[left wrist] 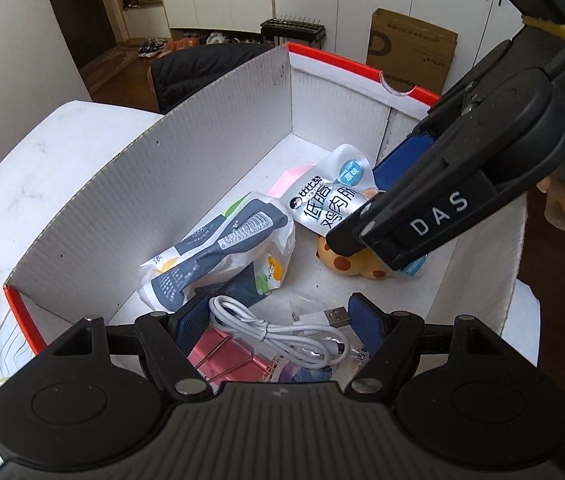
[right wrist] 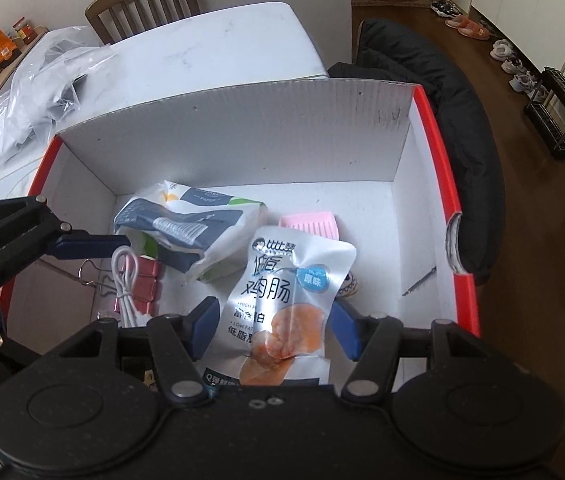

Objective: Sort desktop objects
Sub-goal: 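Open both tools to release the cable and sausage packet into the box, then lift both open tools up out of the shoebox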

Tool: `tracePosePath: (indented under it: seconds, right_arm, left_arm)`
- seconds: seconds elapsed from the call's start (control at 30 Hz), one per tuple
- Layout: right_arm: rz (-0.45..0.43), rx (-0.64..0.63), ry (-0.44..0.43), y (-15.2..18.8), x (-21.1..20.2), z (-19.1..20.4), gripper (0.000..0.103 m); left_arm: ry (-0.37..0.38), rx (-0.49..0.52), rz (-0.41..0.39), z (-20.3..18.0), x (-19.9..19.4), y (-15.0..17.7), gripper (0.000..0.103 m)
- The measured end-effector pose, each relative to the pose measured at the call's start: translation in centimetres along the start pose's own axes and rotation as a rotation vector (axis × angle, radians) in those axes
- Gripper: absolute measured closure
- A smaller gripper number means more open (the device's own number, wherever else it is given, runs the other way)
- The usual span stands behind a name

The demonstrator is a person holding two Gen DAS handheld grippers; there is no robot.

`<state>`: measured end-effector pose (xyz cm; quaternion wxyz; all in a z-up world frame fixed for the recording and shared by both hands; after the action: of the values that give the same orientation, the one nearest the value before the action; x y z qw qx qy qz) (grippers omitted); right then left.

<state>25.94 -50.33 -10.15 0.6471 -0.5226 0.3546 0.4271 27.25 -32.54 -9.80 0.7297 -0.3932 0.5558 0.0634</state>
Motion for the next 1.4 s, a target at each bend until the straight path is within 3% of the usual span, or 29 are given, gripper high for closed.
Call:
tracePosePath:
  seconds: [0.67, 1.03, 1.4]
  right_arm:
    - [-0.02, 0.011, -0.033, 0.0, -1.4, -0.4, 0.034]
    - [-0.048, -0.011, -0.06, 0.9, -3.6, 0.4, 0.034]
    - [-0.095, -0.046, -0.086, 1.7, -6.1, 2.1, 0.034]
  left_arm:
    - [0.037, -0.041, 0.036, 0.4, 0.2, 0.1, 0.027]
    - [0.052, -0.113, -0.029, 0.6, -2.5, 0.8, 0.026]
    - [0.013, -0.186, -0.102, 1.1, -6.2, 2.3, 0.026]
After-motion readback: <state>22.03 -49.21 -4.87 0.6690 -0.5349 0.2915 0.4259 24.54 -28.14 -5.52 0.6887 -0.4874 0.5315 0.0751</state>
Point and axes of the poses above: each gripper's, at about its wrist camera, not at the fingertips, and x roughly the way its jaws point, z to its left, y to its underside, the point moved 3 cm from there along x, roughly the way its jaws point, and after that the axes turned 2 degrees about -y, right-handed, at the moved point
